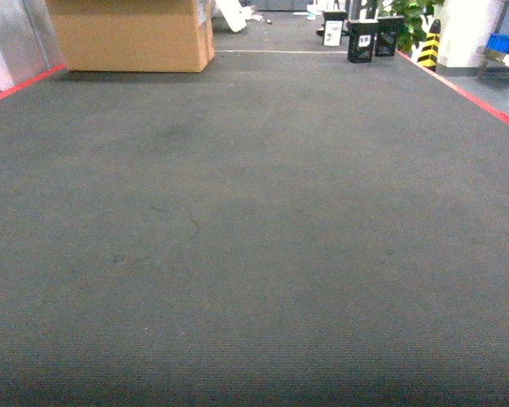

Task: Sort blue parts and orange caps into right shelf containers

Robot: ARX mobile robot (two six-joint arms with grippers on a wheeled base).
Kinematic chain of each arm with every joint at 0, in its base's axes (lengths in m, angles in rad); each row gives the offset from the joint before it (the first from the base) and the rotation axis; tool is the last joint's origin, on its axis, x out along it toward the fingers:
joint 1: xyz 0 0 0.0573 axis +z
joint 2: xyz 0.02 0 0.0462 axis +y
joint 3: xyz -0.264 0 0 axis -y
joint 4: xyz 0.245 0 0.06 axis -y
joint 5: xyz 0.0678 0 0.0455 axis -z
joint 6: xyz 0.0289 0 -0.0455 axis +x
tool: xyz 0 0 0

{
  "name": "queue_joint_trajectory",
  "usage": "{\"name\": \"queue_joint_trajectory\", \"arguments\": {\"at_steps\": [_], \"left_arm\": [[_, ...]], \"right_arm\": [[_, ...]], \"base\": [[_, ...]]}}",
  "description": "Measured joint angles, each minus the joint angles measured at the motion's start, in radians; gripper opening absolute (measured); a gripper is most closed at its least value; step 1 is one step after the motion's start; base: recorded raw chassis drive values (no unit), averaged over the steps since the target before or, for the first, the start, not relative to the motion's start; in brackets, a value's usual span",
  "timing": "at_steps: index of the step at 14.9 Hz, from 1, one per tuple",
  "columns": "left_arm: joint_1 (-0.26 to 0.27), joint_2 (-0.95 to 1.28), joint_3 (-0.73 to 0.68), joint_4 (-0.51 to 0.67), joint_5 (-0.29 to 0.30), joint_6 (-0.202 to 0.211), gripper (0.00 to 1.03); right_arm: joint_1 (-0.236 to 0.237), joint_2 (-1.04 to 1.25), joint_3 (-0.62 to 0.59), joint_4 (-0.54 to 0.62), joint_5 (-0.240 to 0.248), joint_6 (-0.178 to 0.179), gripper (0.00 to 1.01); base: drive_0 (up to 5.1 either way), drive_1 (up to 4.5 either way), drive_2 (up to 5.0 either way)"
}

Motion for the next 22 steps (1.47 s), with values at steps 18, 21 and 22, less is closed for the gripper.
{"name": "queue_joint_trajectory", "arguments": {"at_steps": [18,21,22], "left_arm": [[0.0,-0.044,-0.046,0.007,0.0,-0.001,0.43],[0.0,-0.044,-0.046,0.008,-0.001,-0.001,0.43],[0.0,-0.044,-0.046,0.007,0.0,-0.001,0.43]], "right_arm": [[0.0,-0.044,-0.039,0.004,0.0,0.003,0.44],[0.0,-0.044,-0.039,0.004,0.0,0.003,0.44],[0.0,-0.044,-0.039,0.004,0.0,0.003,0.44]], "base": [[0.0,0.0,0.0],[0.0,0.0,0.0],[0.0,0.0,0.0]]}}
